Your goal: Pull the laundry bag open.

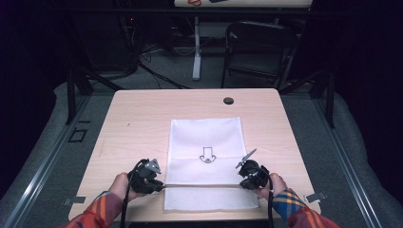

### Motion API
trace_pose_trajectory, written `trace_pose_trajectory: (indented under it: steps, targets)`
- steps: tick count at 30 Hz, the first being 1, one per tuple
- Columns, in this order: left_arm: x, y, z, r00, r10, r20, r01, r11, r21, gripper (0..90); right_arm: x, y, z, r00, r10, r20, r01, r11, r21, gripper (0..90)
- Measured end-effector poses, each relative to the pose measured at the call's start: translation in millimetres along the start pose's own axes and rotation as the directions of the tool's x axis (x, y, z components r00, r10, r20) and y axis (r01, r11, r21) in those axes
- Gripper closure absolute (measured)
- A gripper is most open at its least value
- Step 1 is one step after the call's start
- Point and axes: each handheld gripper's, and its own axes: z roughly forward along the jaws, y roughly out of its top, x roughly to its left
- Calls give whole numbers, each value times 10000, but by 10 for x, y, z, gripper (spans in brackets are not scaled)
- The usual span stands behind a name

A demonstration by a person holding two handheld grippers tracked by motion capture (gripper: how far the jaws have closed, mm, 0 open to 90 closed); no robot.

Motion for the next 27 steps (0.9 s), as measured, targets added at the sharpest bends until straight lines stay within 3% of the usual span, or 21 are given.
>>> trace_pose_trajectory:
  steps: [7,8,10,15,19,21,23,24,27]
  targets:
    - [35,24,4,9999,-132,-6,132,9998,-132,803,43,9,-3,9990,-352,275,350,9994,79,900]
    - [38,26,0,9997,-227,-98,226,9996,-138,795,47,10,-7,9989,-410,217,409,9991,50,867]
    - [53,21,-11,9990,-451,-28,451,9986,-260,695,56,19,-32,9986,-499,146,501,9987,-117,773]
    - [82,8,-83,9951,-971,-209,958,9938,-561,423,102,36,-151,9974,-648,316,670,9947,-777,692]
    - [95,-3,-196,9882,-1413,-600,1349,9858,-996,291,93,25,-286,9969,-511,592,583,9902,-1269,481]
    - [100,-14,-260,9818,-1673,-902,1563,9807,-1178,238,66,-7,-356,9973,-365,637,456,9880,-1473,391]
    - [121,-42,-313,9701,-2084,-1242,1916,9722,-1346,189,33,-70,-423,9965,-255,794,387,9848,-1694,324]
    - [138,-65,-335,9634,-2328,-1333,2140,9666,-1412,171,6,-113,-451,9973,-34,740,176,9812,-1923,287]
    - [191,-149,-410,9370,-3000,-1788,2711,9475,-1695,144,-140,-273,-527,9930,518,1063,-313,9820,-1861,135]
